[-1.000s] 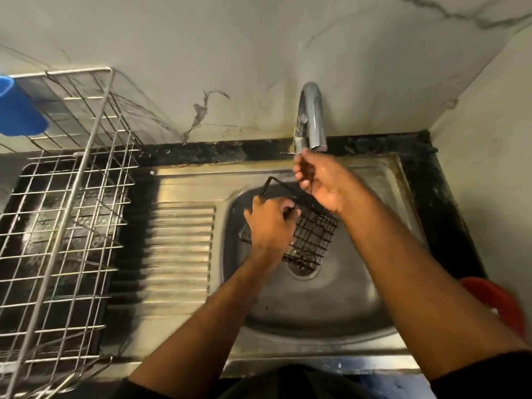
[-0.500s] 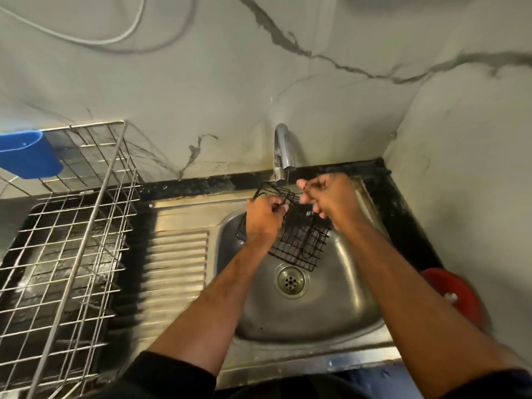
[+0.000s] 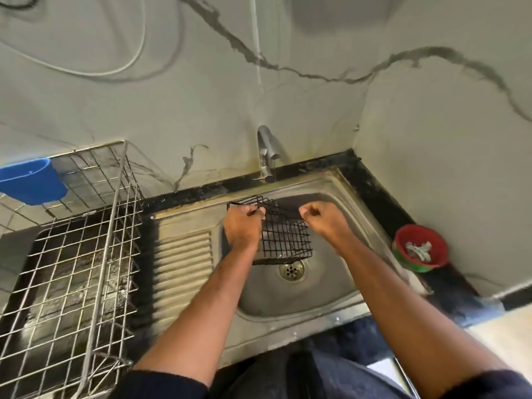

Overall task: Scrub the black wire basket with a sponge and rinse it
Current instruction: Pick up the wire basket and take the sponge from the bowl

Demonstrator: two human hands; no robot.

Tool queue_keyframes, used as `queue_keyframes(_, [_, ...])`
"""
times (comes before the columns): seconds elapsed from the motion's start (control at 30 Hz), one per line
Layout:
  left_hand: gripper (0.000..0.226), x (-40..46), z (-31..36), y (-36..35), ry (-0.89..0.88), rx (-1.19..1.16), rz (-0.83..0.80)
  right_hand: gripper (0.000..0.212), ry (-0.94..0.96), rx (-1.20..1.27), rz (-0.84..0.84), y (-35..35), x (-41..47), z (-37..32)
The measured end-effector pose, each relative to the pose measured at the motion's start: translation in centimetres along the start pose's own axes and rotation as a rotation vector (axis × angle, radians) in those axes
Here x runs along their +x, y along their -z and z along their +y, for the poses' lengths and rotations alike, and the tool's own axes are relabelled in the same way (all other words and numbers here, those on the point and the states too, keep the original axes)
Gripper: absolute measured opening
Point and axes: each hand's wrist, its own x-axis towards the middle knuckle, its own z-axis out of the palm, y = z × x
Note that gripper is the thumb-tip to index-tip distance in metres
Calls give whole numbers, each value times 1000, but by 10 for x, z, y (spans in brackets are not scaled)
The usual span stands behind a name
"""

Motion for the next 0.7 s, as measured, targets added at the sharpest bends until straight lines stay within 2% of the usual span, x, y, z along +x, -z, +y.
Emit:
queue_keyframes(0.13, [22,-21,-4,9,-163,258,-56,19,-2,-100,17,3,-29,17])
queue_keyframes(0.23, [24,-34,-2,11,-303,421,-34,20,-28,-118,116,12,-46,29])
queue_keyframes(0.33, [27,-48,3,6,-466,493,-18,22,-81,-163,163,34,-55,49])
queue_keyframes(0.43, [23,-66,17,-6,-614,535,32,15,-129,-161,218,66,-62,75])
queue_keyframes(0.6, [21,-93,45,-35,-726,631,26,21,-187,-231,401,119,-65,121])
queue_keyframes(0.7, [16,-106,63,-54,-747,655,14,33,-227,-396,334,145,-57,143])
